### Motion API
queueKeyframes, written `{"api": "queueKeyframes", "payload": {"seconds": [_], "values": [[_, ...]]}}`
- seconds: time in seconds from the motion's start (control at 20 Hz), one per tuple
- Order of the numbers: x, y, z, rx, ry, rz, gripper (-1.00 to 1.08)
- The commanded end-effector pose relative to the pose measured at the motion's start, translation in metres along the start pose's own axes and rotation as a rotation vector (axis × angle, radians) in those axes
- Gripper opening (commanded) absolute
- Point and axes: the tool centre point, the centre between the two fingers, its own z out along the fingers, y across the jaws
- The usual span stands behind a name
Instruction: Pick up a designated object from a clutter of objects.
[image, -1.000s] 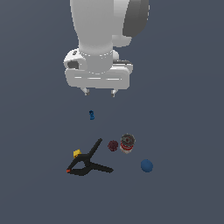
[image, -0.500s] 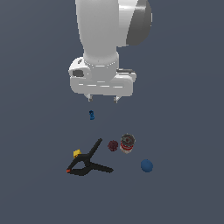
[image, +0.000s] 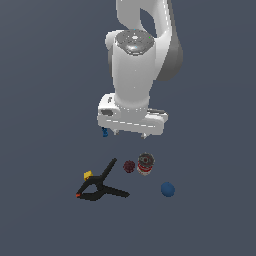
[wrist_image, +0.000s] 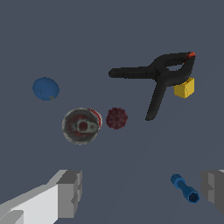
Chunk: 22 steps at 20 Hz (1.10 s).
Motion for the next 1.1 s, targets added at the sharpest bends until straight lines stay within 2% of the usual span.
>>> {"api": "queueKeyframes", "payload": {"seconds": [0.0, 0.5, 1.05], "values": [[0.007, -0.017, 0.023, 0.003, 0.002, 0.032, 1.0], [0.02, -0.065, 0.092, 0.015, 0.005, 0.123, 1.0], [0.02, -0.076, 0.11, 0.018, 0.004, 0.143, 1.0]]}}
